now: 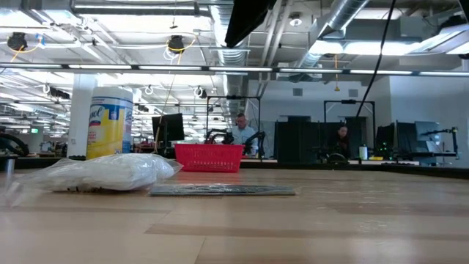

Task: Pick & Place Travel size toiletries
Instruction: Put the blue toothbrush into the green basket

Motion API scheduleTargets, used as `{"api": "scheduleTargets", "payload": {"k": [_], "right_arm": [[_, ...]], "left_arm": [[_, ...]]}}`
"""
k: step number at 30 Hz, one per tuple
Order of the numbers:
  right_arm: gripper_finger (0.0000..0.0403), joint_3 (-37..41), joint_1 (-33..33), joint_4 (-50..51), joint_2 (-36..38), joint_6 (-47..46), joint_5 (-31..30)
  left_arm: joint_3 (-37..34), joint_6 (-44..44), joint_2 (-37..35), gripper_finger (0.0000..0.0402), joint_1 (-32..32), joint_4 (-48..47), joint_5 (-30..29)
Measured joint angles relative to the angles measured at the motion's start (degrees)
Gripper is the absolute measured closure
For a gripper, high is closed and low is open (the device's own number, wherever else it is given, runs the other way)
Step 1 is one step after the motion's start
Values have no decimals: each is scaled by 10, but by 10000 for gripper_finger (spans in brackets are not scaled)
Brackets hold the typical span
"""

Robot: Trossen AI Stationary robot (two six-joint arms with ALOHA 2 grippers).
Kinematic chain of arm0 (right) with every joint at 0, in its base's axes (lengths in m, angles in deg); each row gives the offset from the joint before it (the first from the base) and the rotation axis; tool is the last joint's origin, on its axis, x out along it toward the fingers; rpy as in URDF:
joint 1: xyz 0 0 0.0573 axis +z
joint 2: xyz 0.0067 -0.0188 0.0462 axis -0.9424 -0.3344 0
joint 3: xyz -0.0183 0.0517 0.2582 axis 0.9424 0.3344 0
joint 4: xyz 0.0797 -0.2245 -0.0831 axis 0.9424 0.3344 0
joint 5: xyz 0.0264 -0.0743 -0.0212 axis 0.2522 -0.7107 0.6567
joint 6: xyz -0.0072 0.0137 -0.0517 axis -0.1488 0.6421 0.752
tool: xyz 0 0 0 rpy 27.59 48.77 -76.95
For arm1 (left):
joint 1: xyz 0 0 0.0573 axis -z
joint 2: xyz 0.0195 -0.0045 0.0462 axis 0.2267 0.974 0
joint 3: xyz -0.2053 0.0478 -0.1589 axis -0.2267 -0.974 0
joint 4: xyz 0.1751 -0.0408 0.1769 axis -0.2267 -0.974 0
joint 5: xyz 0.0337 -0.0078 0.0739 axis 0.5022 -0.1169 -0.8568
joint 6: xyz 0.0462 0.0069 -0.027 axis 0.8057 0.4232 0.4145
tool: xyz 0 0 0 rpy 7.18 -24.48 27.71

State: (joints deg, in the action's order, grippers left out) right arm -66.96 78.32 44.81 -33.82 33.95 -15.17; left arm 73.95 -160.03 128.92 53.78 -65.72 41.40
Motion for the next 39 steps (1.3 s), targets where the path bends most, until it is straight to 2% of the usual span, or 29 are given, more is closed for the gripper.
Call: {"api": "scheduleTargets", "payload": {"k": [6,14,20,25,31,35,37,39], "right_arm": [[217,0,-2,-2,0,0,0],[223,0,-1,-2,0,-4,0],[219,0,-1,-2,0,-4,0],[217,0,-1,-2,0,-4,0],[221,0,-1,-3,0,-4,0],[223,0,-1,-4,0,-4,0],[221,0,-1,-4,0,-4,0],[220,0,-1,-4,0,-4,0]], "left_arm": [[18,2,36,389,4,2,-7],[18,5,39,367,5,2,-5],[18,11,39,323,7,-5,-5],[18,16,36,264,8,-7,-5],[18,24,-5,210,-2,-8,-20],[18,30,-20,225,-13,-9,-9],[18,48,-22,254,-22,-8,7],[18,72,-22,300,-32,-6,27]]}}
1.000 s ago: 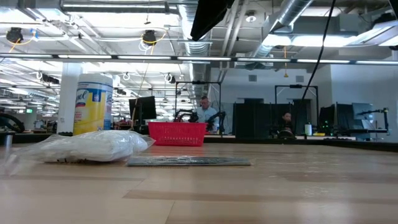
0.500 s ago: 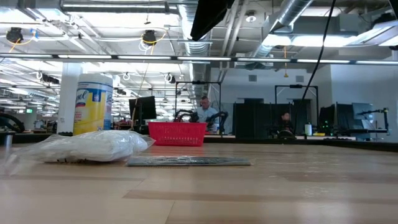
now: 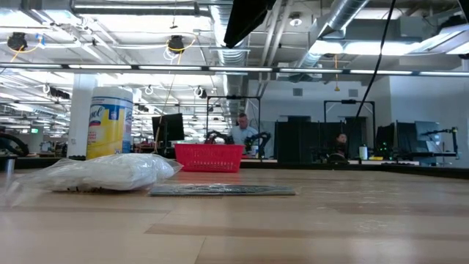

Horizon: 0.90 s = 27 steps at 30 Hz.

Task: Pick & Place Travel size toiletries
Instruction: Put the blue toothbrush into the green basket

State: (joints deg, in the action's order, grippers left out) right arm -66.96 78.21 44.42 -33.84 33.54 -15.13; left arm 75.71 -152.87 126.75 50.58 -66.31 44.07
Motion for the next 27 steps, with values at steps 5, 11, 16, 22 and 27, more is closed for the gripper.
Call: {"api": "scheduleTargets", "payload": {"k": [5,11,16,22,27], "right_arm": [[218,0,0,0,0,2,0],[222,0,0,0,0,2,0],[220,0,0,0,0,4,0],[218,0,0,0,0,4,0],[222,0,0,0,0,4,0]], "left_arm": [[0,87,12,391,-22,43,1],[-1,195,50,401,-18,68,52],[-1,192,71,401,2,87,103],[-2,214,101,401,2,110,102],[-1,250,133,401,-1,114,117]]}}
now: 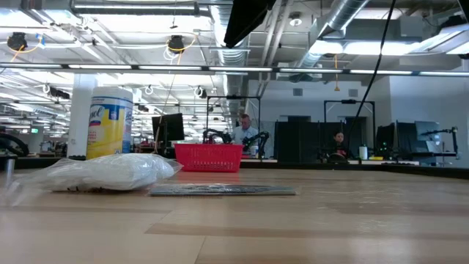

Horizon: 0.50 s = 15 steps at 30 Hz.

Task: Pick & Place Travel size toiletries
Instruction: Put the blue toothbrush into the green basket

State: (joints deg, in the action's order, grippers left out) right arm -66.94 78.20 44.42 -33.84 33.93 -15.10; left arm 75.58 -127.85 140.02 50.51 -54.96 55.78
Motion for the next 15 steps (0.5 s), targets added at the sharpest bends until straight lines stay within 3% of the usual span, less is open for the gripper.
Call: {"api": "scheduleTargets", "payload": {"k": [5,15], "right_arm": [[221,0,0,0,0,0,0],[220,0,0,0,0,0,0]], "left_arm": [[0,20,18,401,-1,1,11],[0,28,19,401,2,6,-29]]}}
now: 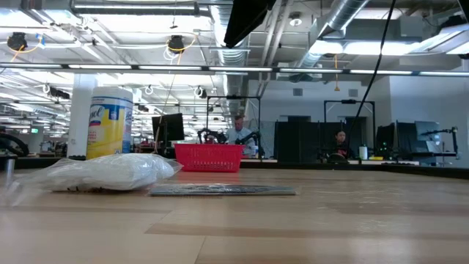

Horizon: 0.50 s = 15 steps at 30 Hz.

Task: Pick & Place Travel size toiletries
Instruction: Put the blue toothbrush into the green basket, then put the cotton pack into the bottom red basket

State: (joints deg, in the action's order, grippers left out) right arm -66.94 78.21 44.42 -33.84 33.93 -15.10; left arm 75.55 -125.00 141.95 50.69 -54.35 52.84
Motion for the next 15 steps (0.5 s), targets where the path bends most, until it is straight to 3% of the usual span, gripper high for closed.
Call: {"api": "scheduleTargets", "payload": {"k": [6,15], "right_arm": [[222,0,0,0,0,0,0],[218,0,2,10,0,-4,0]], "left_arm": [[0,-23,-35,401,0,-1,-12],[0,-87,-110,401,20,-34,-112]]}}
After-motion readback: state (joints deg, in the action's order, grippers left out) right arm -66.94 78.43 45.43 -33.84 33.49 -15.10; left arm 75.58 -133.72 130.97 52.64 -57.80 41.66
